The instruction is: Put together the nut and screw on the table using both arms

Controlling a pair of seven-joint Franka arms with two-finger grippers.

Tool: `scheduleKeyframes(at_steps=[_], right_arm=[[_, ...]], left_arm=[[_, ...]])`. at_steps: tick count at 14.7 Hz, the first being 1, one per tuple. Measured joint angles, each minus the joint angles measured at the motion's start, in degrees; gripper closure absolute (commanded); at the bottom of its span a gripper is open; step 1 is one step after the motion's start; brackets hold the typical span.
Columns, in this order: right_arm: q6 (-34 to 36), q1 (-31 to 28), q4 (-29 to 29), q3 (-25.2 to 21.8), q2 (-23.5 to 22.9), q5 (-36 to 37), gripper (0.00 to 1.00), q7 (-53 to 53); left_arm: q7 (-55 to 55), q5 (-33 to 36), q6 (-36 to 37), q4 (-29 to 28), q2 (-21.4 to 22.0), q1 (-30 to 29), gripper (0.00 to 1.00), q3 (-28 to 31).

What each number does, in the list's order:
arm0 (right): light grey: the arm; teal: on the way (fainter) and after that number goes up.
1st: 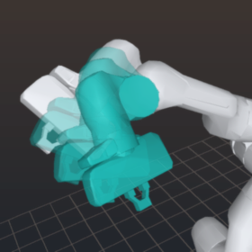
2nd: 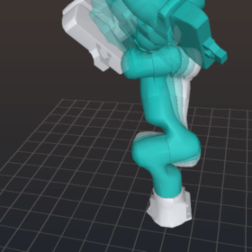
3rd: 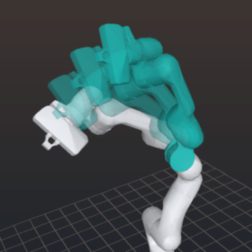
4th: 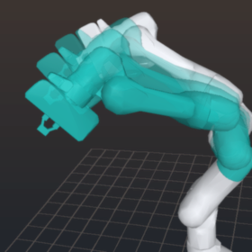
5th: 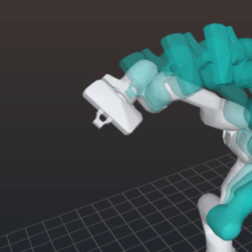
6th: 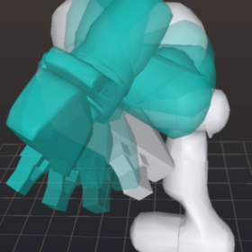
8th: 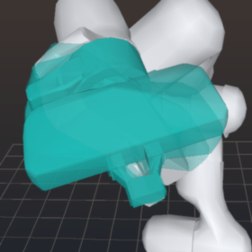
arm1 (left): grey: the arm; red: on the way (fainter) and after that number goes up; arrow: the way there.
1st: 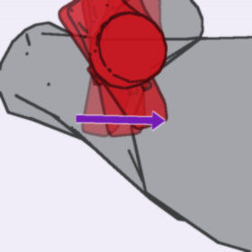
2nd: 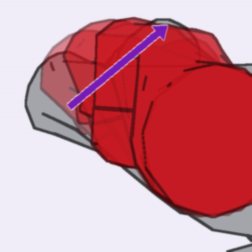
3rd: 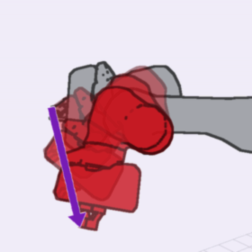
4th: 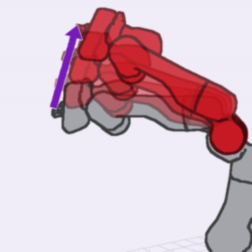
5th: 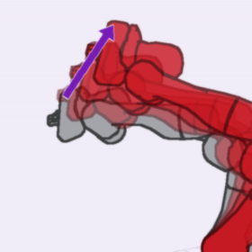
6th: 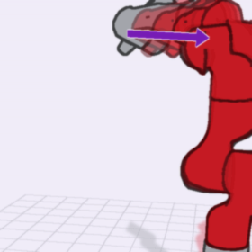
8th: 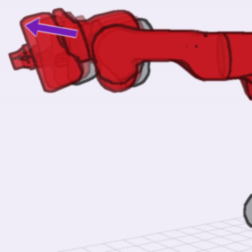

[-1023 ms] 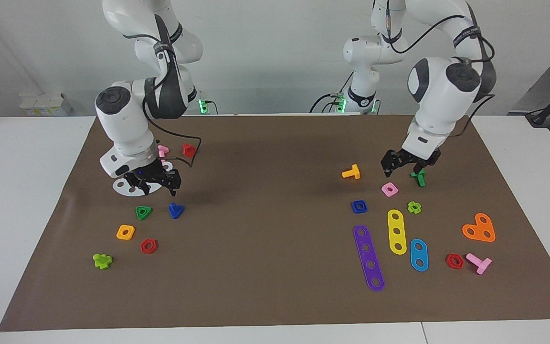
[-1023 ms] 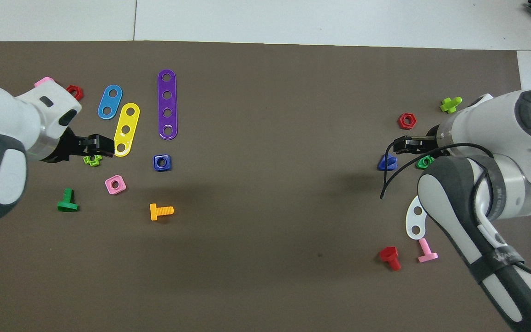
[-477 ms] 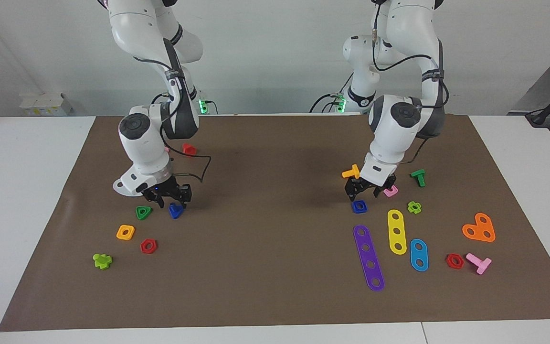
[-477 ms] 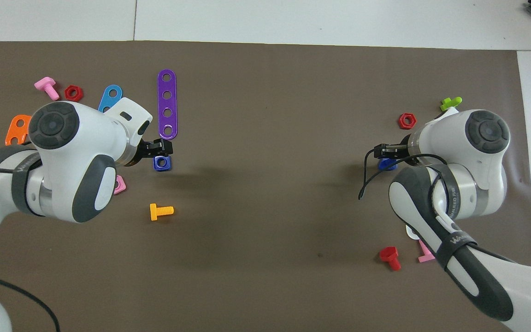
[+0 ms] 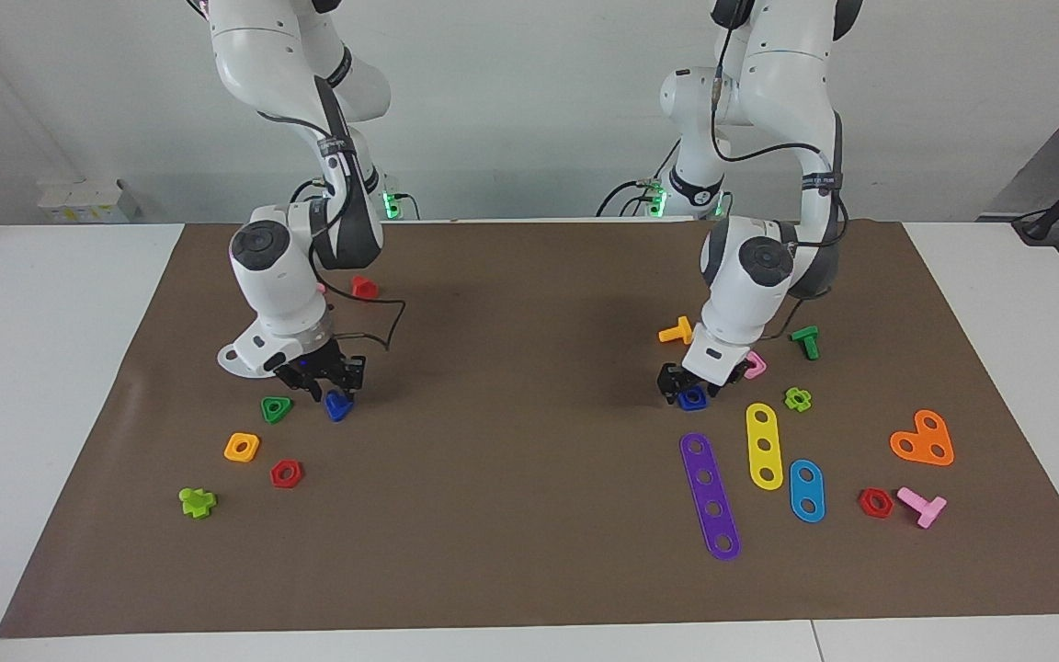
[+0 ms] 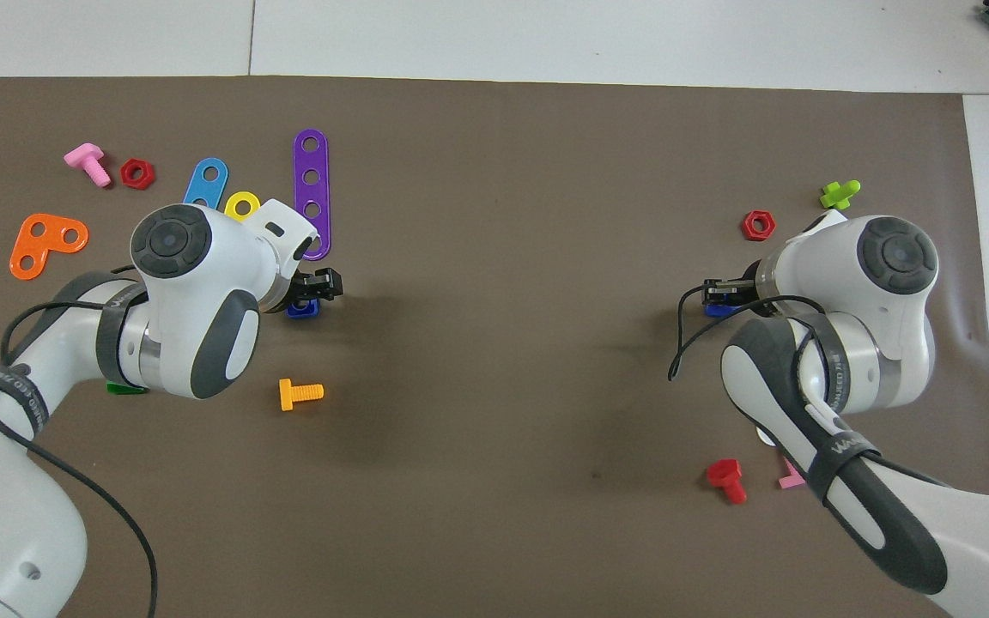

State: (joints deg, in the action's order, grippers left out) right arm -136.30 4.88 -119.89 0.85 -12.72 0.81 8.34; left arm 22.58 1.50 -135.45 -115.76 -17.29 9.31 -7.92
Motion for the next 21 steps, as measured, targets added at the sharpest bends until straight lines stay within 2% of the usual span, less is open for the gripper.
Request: scheduleKeyframes(at_steps=[1,2,6,7,8,9,12,18,21], right_arm=[[0.0,0.0,0.0,0.0,0.0,0.0,0.78,0.0],[0.0,0.0,0.0,0.0,0.0,0.0,1.0,0.0],[0.0,0.1,0.0,0.0,0.1,0.0,1.0,0.0],[0.0,0.2,0.0,0.1,0.1,0.0,1.0,0.0],[0.0,0.5,0.1,0.1,0.3,0.0,1.0,0.3],[0.0,1.0,0.2,0.1,0.6,0.0,1.0,1.3],[0.0,5.6,1.0,0.2,1.4,0.0,1.0,9.1],[0.0,18.9,5.8,0.4,0.4,0.0,1.0,28.4],[0.0,22.9,8.4,0.4,-1.2,0.0,1.0,33.5]], left_arm=[[0.0,0.9,0.0,-0.1,-0.2,0.0,0.2,0.1],[0.0,1.5,0.0,-0.1,-0.4,0.0,0.24,0.1],[-0.3,1.9,0.0,-0.1,-1.0,0.0,0.63,0.2],[-0.4,1.9,0.0,-0.1,-1.0,0.0,0.77,0.2],[-0.5,1.9,0.0,-0.1,-0.9,0.0,0.97,0.2],[-0.6,1.9,0.0,-0.1,-0.9,0.0,1.0,0.2],[-0.7,1.9,1.9,0.6,-0.9,0.0,1.0,0.2],[-0.7,2.0,14.0,10.6,-0.9,0.2,1.0,0.1],[-0.4,1.4,16.4,13.1,-0.9,0.5,1.0,-0.1]])
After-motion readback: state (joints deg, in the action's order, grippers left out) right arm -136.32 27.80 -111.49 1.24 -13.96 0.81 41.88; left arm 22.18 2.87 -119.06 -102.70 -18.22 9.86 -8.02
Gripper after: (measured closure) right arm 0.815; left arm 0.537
